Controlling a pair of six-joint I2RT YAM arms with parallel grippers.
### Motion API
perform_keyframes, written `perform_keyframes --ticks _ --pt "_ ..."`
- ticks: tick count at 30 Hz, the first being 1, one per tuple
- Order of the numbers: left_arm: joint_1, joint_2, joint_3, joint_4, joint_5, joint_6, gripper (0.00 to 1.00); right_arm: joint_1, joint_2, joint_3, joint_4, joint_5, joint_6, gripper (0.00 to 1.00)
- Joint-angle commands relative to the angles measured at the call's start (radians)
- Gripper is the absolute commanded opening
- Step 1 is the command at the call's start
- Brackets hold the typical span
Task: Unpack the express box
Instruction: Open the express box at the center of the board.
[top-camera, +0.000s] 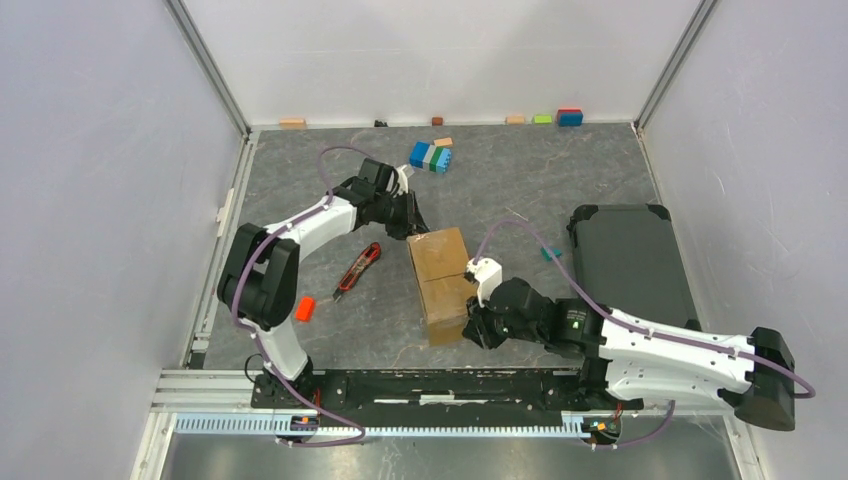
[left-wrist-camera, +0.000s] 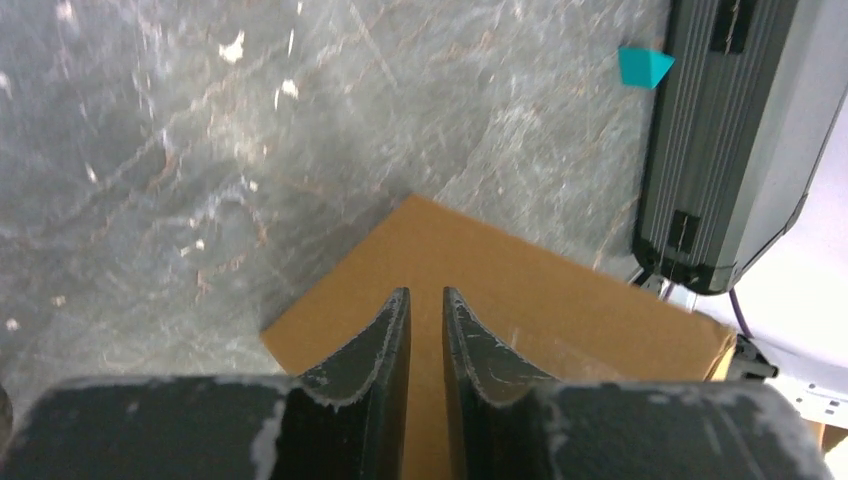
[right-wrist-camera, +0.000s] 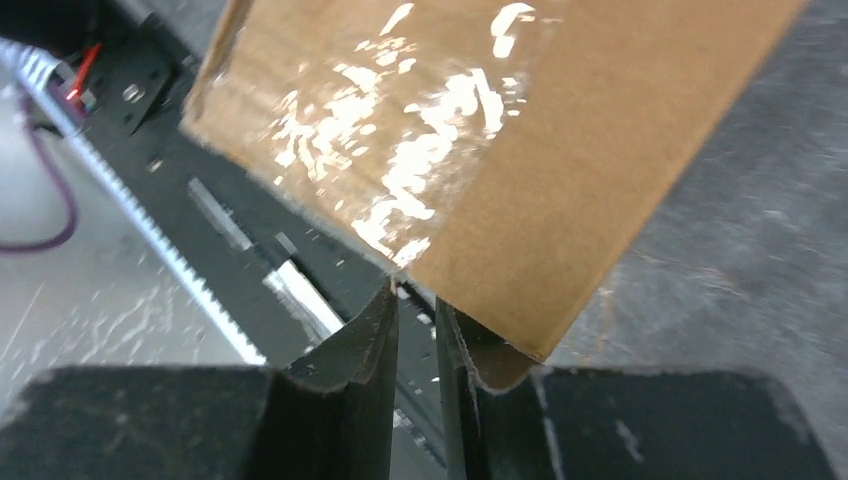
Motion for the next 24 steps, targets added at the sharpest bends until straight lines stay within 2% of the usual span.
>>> perform_keyframes --ticks 1,7,14,20,22,24 --pt "0.002 -0.101 -0.075 0.017 0.024 -0.016 0.24 -0.093 -0.002 0.003 0.011 0.176 0.000 0.26" --pt "0.002 -0.238 -0.222 0.046 0.006 -0.060 0.22 -0.342 0.030 0.027 0.108 0.132 -0.122 0.27" --pt "-0.004 -0.377 -0.344 0.066 -0.021 -0.121 0.22 -0.454 0.102 0.062 0.152 0.108 -0.180 0.32" --pt "0.026 -0.471 -0.288 -0.070 -0.120 -0.056 0.31 -0.528 0.018 0.052 0.076 0.087 -0.163 0.63" --pt "0.043 -0.486 -0.250 -0.115 -0.132 -0.033 0.34 -0.550 -0.019 0.047 0.048 0.072 -0.142 0.71" --pt "0.050 -0.490 -0.204 -0.156 -0.127 -0.016 0.36 -0.575 -0.048 0.053 0.016 0.043 -0.121 0.74"
